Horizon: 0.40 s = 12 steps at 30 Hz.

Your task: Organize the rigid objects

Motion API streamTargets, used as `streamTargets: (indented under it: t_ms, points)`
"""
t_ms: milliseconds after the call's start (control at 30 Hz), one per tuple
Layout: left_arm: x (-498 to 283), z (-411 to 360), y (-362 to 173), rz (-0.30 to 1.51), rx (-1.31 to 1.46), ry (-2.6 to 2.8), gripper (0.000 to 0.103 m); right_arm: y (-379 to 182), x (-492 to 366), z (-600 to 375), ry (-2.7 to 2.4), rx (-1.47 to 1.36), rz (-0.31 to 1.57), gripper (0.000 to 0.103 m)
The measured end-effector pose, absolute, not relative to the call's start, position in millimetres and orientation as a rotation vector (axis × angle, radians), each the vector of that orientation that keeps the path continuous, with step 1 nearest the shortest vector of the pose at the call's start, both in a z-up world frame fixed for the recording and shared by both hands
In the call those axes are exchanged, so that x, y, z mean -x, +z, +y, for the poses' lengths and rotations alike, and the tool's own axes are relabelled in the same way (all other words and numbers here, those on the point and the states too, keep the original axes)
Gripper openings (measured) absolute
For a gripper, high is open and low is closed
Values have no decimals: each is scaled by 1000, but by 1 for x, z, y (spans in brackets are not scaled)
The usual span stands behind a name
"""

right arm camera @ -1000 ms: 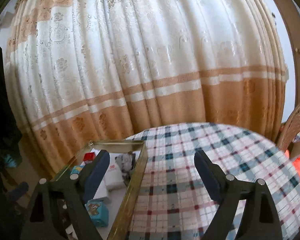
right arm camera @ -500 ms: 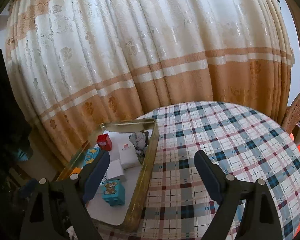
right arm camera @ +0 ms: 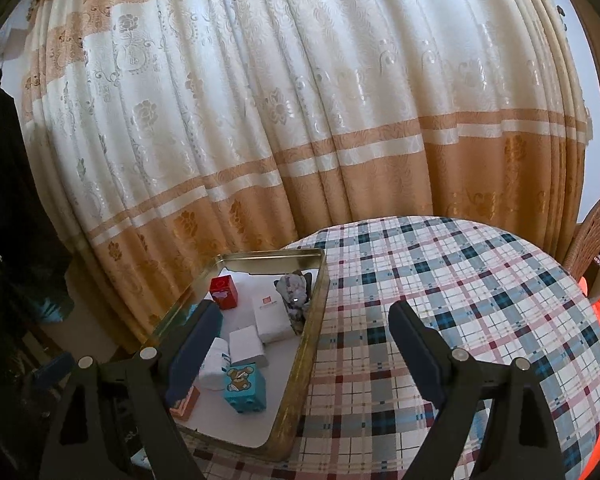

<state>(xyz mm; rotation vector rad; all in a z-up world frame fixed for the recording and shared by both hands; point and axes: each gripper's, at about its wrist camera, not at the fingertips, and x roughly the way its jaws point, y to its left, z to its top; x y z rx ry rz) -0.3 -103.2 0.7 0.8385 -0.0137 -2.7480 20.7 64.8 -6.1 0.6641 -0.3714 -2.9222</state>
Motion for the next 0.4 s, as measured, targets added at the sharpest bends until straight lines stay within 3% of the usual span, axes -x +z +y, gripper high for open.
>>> streamTargets:
  t_ms: [400]
  points:
    - [2,-105,2,43,-885,-2756,103,-10,-19,64,-2922,-709,-366,88]
